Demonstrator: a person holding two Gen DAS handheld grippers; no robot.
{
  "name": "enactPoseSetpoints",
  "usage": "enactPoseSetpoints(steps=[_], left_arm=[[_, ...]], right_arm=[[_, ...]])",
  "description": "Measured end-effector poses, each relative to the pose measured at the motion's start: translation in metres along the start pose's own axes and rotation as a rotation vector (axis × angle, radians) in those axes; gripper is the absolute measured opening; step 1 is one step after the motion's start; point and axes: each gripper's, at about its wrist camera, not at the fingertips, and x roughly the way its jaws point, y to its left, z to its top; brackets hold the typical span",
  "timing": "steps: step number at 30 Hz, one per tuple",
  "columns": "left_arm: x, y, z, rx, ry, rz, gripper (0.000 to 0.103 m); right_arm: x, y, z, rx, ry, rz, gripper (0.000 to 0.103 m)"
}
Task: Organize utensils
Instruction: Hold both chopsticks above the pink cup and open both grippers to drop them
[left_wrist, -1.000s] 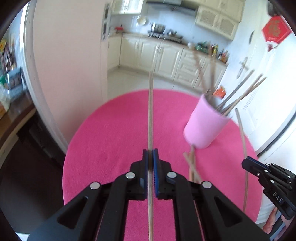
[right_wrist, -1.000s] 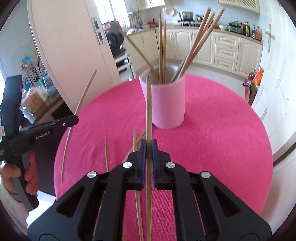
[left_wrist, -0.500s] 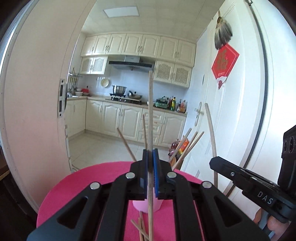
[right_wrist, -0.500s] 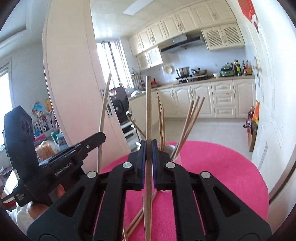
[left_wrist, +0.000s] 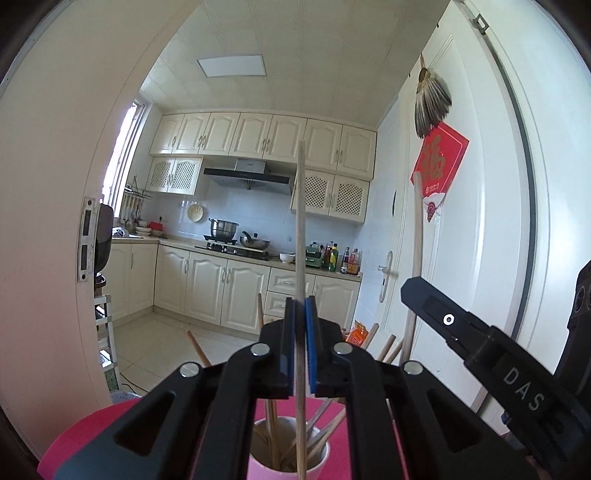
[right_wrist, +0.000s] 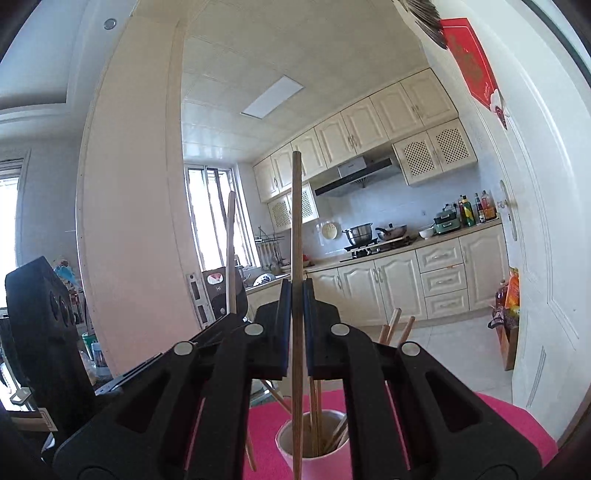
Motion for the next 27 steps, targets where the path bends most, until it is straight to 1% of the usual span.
enactPoseSetpoints(steps=[5, 10, 14, 22, 23, 26, 27], left_arm=[[0.020, 0.010, -0.007, -0.018, -0.010, 0.001, 0.006], [0.040, 0.019, -0.017, -0.025, 0.013, 0.012, 0.006], [0.048, 0.027, -0.026, -0.037, 0.041, 0.018, 0.006], [0.053, 0.030, -0.029, -0.037, 0.082, 0.019, 0.006], [0.053, 0.029, -0.029, -0.035, 0.088, 0.018, 0.007], [0.052, 0.031, -0.028, -0.032, 0.106, 0.025, 0.029], [0.051, 0.031, -0.028, -0.029, 0.104, 0.030, 0.029]], right_arm=[[0.019, -0.002, -0.007, 0.005, -0.022, -0.022, 0.007], [0.030, -0.006, -0.010, 0.027, -0.044, -0.023, 0.007], [0.039, -0.008, -0.015, 0.022, -0.035, -0.020, 0.007], [0.041, -0.005, -0.020, 0.004, -0.008, -0.012, 0.007], [0.040, -0.005, -0.020, 0.002, -0.007, -0.012, 0.007], [0.039, -0.005, -0.020, -0.005, 0.000, -0.015, 0.007], [0.040, -0.005, -0.020, -0.005, 0.003, -0.016, 0.007]])
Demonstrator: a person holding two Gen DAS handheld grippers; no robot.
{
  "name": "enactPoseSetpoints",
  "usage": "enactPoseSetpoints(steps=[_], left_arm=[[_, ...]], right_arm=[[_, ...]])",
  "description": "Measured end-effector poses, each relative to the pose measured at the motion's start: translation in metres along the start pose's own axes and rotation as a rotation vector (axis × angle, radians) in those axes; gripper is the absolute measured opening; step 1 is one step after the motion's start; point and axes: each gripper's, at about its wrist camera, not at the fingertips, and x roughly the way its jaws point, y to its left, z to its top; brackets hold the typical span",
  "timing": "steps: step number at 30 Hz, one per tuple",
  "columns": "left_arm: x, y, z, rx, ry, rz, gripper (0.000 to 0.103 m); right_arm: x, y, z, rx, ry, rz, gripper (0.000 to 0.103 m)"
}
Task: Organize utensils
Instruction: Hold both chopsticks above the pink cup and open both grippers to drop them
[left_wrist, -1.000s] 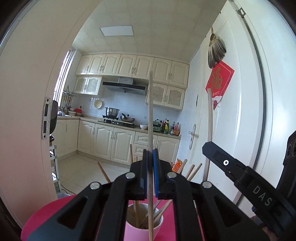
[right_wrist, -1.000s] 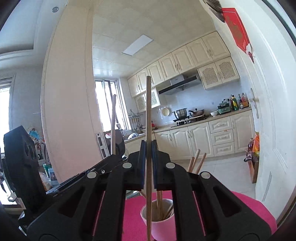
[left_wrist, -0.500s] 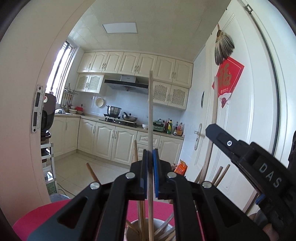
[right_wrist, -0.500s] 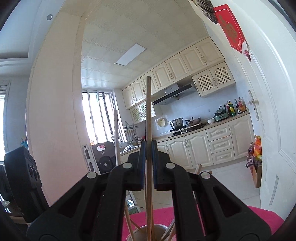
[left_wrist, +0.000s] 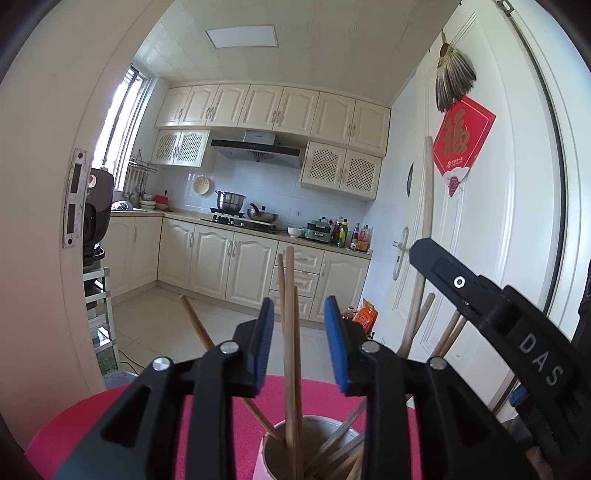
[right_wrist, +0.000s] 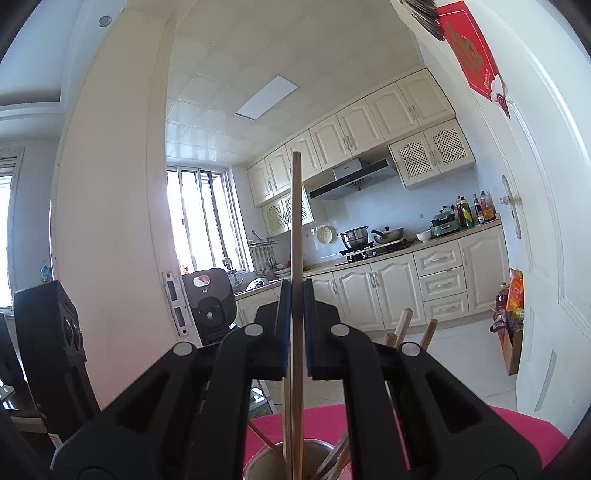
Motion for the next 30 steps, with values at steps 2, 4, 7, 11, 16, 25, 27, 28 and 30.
enactPoseSetpoints(steps=[2, 4, 7, 11, 16, 25, 27, 28, 30], left_arm=[[-0.002, 0.001, 0.000, 0.002, 0.005, 0.007, 0.029], [-0.004, 0.003, 0.000, -0.002, 0.012, 0.015, 0.029], [-0.008, 0.005, 0.001, 0.003, 0.018, 0.027, 0.029], [-0.013, 0.006, 0.002, 0.013, 0.023, 0.040, 0.030], [-0.019, 0.007, 0.005, 0.016, 0.026, 0.051, 0.030], [-0.031, 0.007, 0.009, 0.029, 0.029, 0.069, 0.035], [-0.036, 0.006, 0.012, 0.030, 0.026, 0.071, 0.036], [-0.039, 0.006, 0.013, 0.032, 0.026, 0.072, 0.037], [-0.043, 0.004, 0.015, 0.038, 0.028, 0.078, 0.039]], right_arm=[[-0.001, 0.001, 0.000, -0.002, 0.006, -0.001, 0.007], [-0.003, 0.002, -0.001, -0.009, 0.010, -0.003, 0.007], [-0.004, 0.003, -0.001, -0.013, 0.017, -0.007, 0.007], [-0.004, 0.005, -0.002, -0.016, 0.030, -0.011, 0.007], [-0.005, 0.007, -0.002, -0.022, 0.046, -0.019, 0.007], [-0.006, 0.008, -0.002, -0.010, 0.095, -0.046, 0.007], [-0.008, 0.009, -0.001, -0.016, 0.099, -0.057, 0.008], [-0.010, 0.009, 0.000, -0.018, 0.098, -0.064, 0.015], [-0.016, 0.009, 0.004, -0.019, 0.086, -0.078, 0.041]])
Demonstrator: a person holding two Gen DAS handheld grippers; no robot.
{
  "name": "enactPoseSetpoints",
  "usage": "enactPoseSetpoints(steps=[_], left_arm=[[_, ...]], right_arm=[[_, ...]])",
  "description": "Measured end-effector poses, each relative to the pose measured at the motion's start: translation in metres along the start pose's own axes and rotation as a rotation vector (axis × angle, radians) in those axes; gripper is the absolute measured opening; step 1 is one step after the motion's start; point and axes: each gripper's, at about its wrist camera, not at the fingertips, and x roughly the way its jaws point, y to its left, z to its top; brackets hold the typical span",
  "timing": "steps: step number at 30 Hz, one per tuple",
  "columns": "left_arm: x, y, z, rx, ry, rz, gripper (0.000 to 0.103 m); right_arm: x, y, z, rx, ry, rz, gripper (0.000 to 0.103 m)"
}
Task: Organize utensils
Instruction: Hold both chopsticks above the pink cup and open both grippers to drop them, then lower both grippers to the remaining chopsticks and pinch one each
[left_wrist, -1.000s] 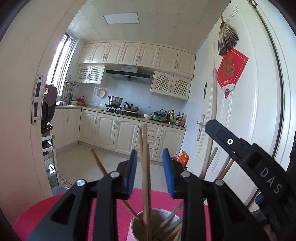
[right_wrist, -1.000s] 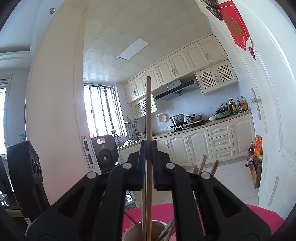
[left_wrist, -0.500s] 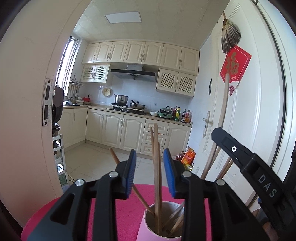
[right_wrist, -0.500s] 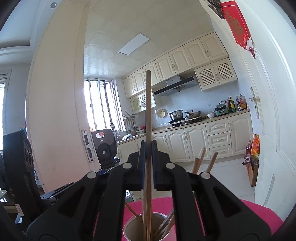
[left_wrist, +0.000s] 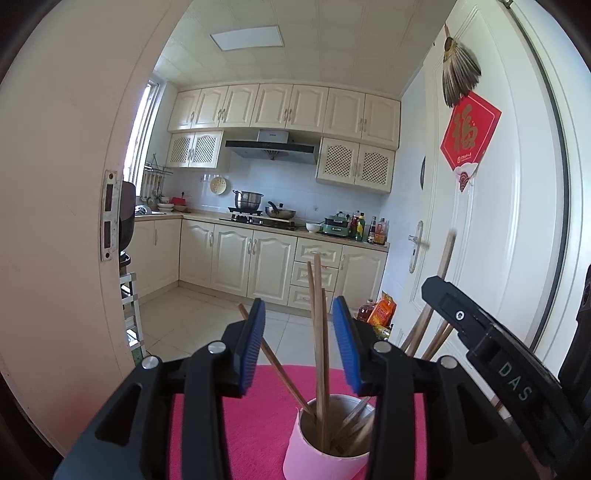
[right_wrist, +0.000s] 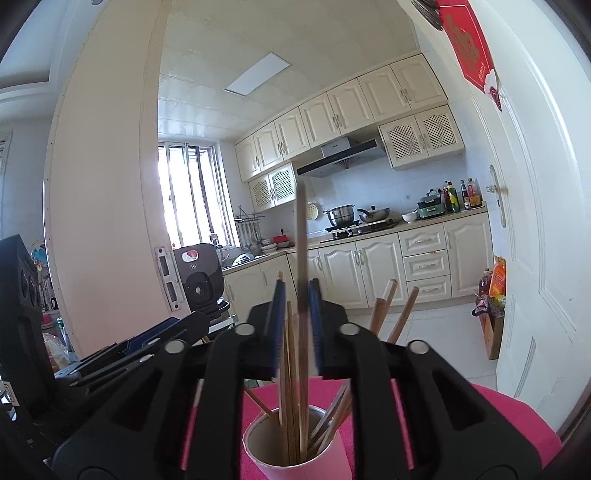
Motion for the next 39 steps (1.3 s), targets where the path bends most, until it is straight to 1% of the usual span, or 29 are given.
enactPoseSetpoints(steps=[1, 5, 9, 15, 18, 20, 21, 24, 26, 27, 30, 33, 35, 37, 39], left_arm=[[-0.003, -0.001, 0.001, 0.005, 0.000, 0.001, 0.039], [-0.018, -0.002, 0.003, 0.014, -0.003, 0.011, 0.041], [-0.034, -0.004, 0.007, 0.025, 0.002, 0.022, 0.041], [-0.067, -0.007, 0.012, 0.044, 0.000, 0.041, 0.041], [-0.084, -0.010, 0.013, 0.058, -0.002, 0.052, 0.042], [-0.093, -0.012, 0.011, 0.068, 0.007, 0.062, 0.047], [-0.097, -0.013, 0.010, 0.074, 0.010, 0.070, 0.048], [-0.106, -0.014, 0.005, 0.083, 0.048, 0.085, 0.048], [-0.105, -0.013, 0.000, 0.081, 0.105, 0.094, 0.048], [-0.101, -0.014, -0.001, 0.079, 0.146, 0.103, 0.048], [-0.087, -0.008, -0.015, 0.068, 0.316, 0.117, 0.048], [-0.068, 0.000, -0.036, 0.055, 0.512, 0.138, 0.048], [-0.057, 0.007, -0.052, 0.030, 0.621, 0.157, 0.048], [-0.048, 0.015, -0.068, -0.018, 0.729, 0.148, 0.048], [-0.043, 0.020, -0.080, -0.042, 0.804, 0.158, 0.048]], right_arm=[[-0.004, -0.001, 0.002, 0.002, -0.010, -0.004, 0.052], [-0.018, -0.001, 0.010, -0.001, -0.021, -0.023, 0.052], [-0.034, 0.002, 0.019, -0.016, -0.031, -0.033, 0.052], [-0.060, 0.008, 0.024, -0.027, -0.020, -0.048, 0.052], [-0.072, 0.012, 0.025, -0.041, -0.006, -0.052, 0.052], [-0.079, 0.013, 0.023, -0.051, 0.011, -0.055, 0.052], [-0.082, 0.013, 0.022, -0.051, 0.022, -0.055, 0.052], [-0.089, 0.014, 0.016, -0.061, 0.073, -0.063, 0.053], [-0.090, 0.014, 0.010, -0.070, 0.123, -0.068, 0.053], [-0.088, 0.013, 0.007, -0.073, 0.154, -0.069, 0.054], [-0.082, 0.011, -0.007, -0.083, 0.269, -0.071, 0.054], [-0.077, 0.011, -0.025, -0.100, 0.382, -0.073, 0.054], [-0.071, 0.011, -0.037, -0.113, 0.465, -0.080, 0.054], [-0.068, 0.010, -0.050, -0.117, 0.538, -0.083, 0.054], [-0.063, 0.008, -0.062, -0.126, 0.622, -0.083, 0.054]])
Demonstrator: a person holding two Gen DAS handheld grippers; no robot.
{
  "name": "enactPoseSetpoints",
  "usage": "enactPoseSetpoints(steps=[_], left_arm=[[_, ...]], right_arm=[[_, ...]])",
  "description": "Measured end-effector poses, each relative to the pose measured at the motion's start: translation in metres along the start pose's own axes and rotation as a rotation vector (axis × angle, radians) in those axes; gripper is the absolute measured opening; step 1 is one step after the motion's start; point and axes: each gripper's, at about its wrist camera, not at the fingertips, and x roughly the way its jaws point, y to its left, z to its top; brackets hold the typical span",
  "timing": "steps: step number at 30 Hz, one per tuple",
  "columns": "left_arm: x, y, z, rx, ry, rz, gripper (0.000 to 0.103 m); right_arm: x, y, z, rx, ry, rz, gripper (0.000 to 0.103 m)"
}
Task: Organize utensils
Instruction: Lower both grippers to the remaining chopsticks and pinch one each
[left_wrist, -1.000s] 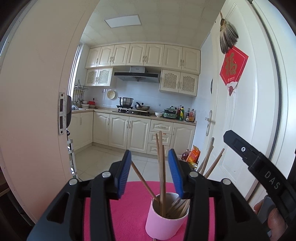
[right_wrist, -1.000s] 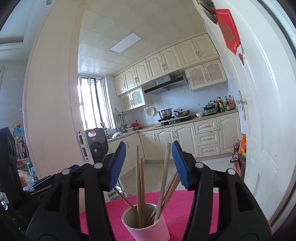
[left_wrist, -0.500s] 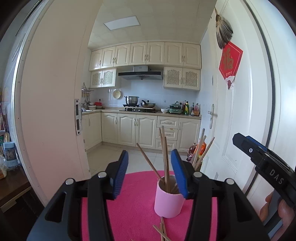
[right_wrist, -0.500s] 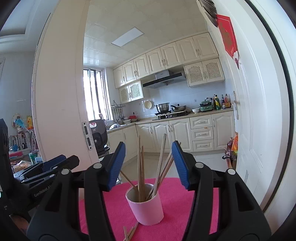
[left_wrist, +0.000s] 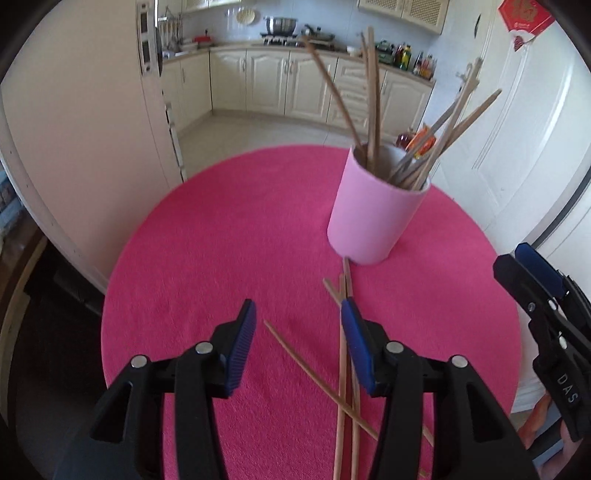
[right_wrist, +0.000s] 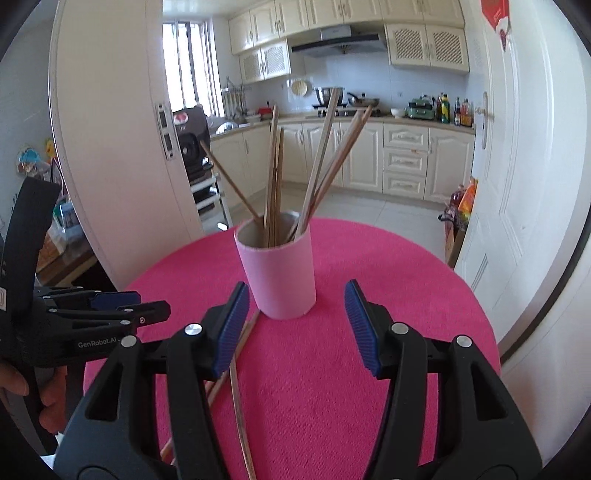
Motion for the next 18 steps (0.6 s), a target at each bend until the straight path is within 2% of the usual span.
enactPoseSetpoints(steps=[3, 5, 7, 8, 9, 10, 13, 16, 18], left_arm=[[0.021, 0.001, -0.010, -0.002, 0.110, 0.006, 0.047], [0.032, 0.000, -0.016, -0.007, 0.154, 0.017, 0.047], [0.041, -0.001, -0.020, -0.014, 0.181, 0.018, 0.047], [0.043, -0.001, -0.022, -0.024, 0.194, 0.014, 0.045], [0.047, -0.001, -0.024, -0.029, 0.207, 0.003, 0.036], [0.050, -0.001, -0.025, -0.034, 0.222, -0.006, 0.034], [0.059, -0.001, -0.030, -0.039, 0.249, -0.015, 0.018], [0.063, -0.005, -0.028, -0.045, 0.237, -0.019, 0.016], [0.061, -0.002, -0.029, -0.055, 0.225, -0.028, 0.011]], right_arm=[[0.018, 0.002, -0.011, -0.022, 0.115, 0.006, 0.054], [0.030, 0.004, -0.019, -0.036, 0.193, 0.016, 0.054], [0.036, 0.006, -0.026, -0.044, 0.229, 0.025, 0.054], [0.040, 0.008, -0.029, -0.054, 0.252, 0.030, 0.054], [0.041, 0.010, -0.032, -0.059, 0.270, 0.039, 0.054], [0.043, 0.011, -0.034, -0.063, 0.281, 0.046, 0.054], [0.047, 0.016, -0.035, -0.082, 0.316, 0.064, 0.054], [0.053, 0.023, -0.035, -0.114, 0.355, 0.082, 0.054], [0.057, 0.027, -0.035, -0.131, 0.377, 0.098, 0.054]])
